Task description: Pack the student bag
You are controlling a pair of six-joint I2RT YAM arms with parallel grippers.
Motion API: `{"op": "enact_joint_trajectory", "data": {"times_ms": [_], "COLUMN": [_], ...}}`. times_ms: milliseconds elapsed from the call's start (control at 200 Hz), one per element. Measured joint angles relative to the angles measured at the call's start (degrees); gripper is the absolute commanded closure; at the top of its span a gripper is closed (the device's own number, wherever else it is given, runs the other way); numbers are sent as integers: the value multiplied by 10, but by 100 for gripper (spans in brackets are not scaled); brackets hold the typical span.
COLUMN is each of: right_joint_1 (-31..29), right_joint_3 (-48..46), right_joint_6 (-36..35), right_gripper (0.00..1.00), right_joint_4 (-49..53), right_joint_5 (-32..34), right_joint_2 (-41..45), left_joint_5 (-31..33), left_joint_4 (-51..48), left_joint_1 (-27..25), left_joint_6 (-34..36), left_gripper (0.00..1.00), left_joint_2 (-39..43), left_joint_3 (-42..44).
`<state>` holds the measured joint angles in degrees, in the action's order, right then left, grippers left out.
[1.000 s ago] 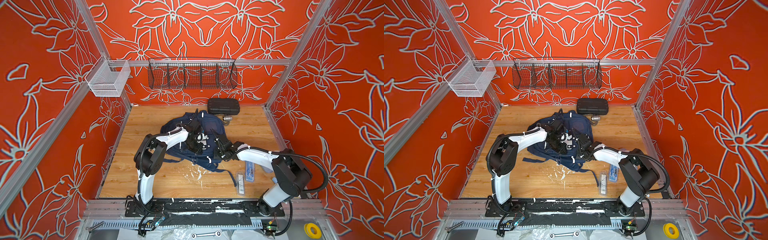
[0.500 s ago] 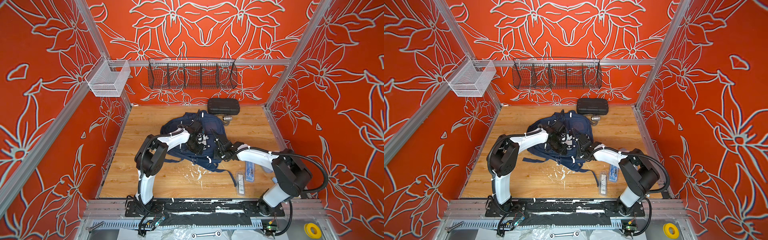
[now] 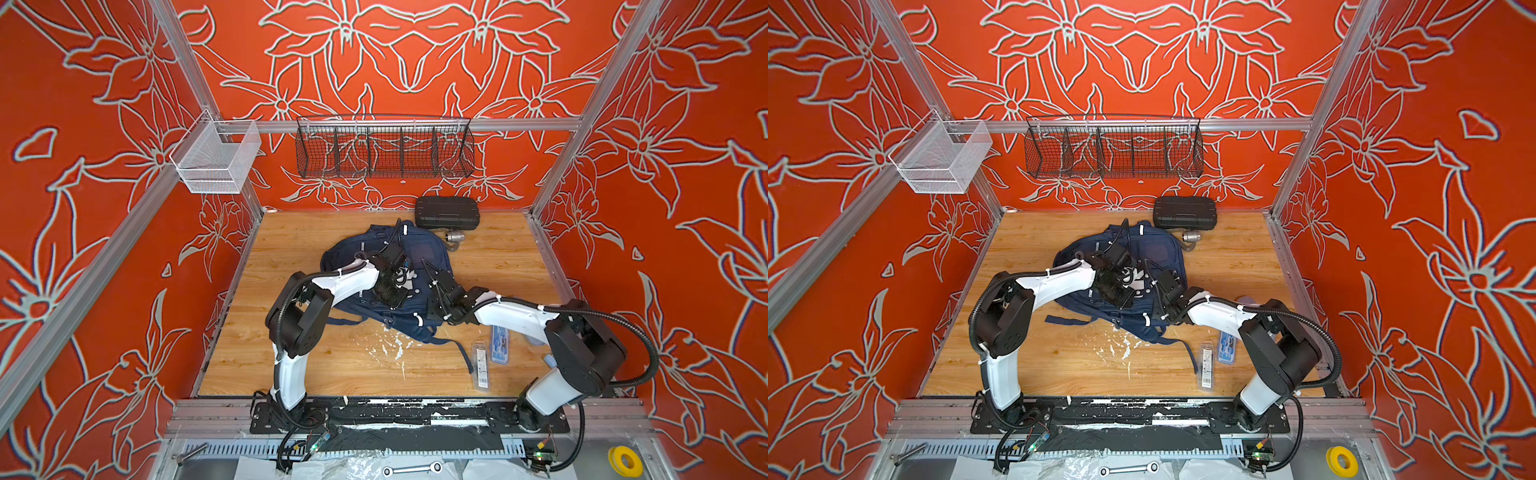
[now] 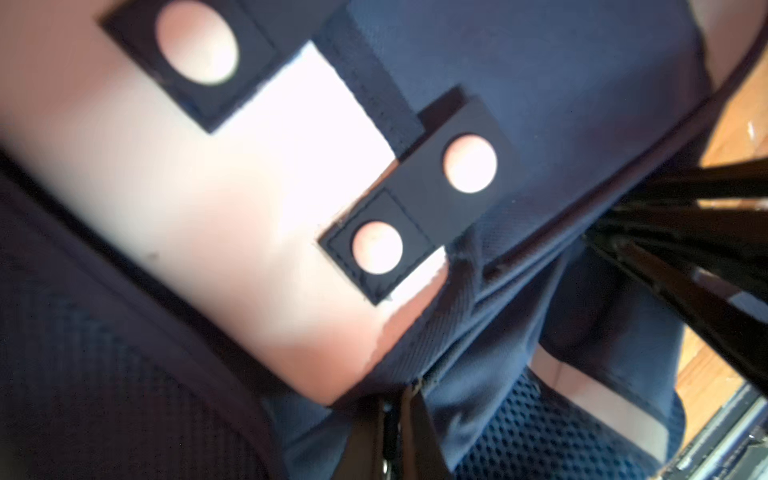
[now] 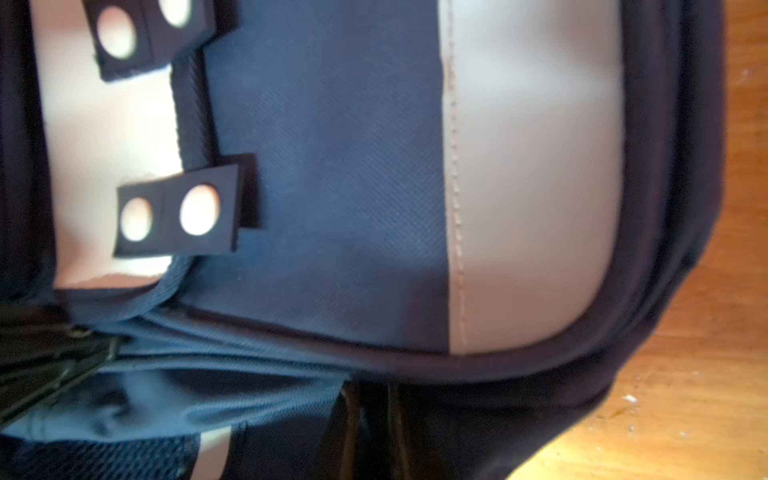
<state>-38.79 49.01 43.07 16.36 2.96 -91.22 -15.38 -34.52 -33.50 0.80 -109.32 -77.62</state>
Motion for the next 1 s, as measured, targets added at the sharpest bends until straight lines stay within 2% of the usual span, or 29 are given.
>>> {"op": "enact_joint_trajectory", "data": {"times_ms": [270, 430, 560, 616, 671, 786, 996], "right_joint_1": [5, 15, 16, 14, 7, -9, -25], "right_joint_3": [-30, -42, -42, -42, -42, -37, -15], "right_joint_6": [46, 64, 50, 19, -25, -168, -403], "right_gripper": [85, 85, 83, 80, 72, 56, 44], "right_joint_4": [-28, -30, -18, -17, -18, -31, -82], "right_joint_5": [-33, -52, -54, -52, -49, -65, -153], "right_joint_2": [30, 49, 59, 68, 84, 124, 136], "left_joint_5": [13, 13, 14, 14, 13, 10, 7], "left_joint_4": [7, 12, 17, 21, 23, 33, 58], "left_joint_1": [-2, -2, -1, 0, 2, 10, 27], "left_joint_6": [5, 9, 9, 7, 5, -5, -17], "left_gripper": [100, 100, 100, 100, 100, 100, 100], "left_joint_2": [106, 129, 144, 153, 162, 191, 258], "left_joint_3": [68, 88, 97, 99, 100, 106, 132]}}
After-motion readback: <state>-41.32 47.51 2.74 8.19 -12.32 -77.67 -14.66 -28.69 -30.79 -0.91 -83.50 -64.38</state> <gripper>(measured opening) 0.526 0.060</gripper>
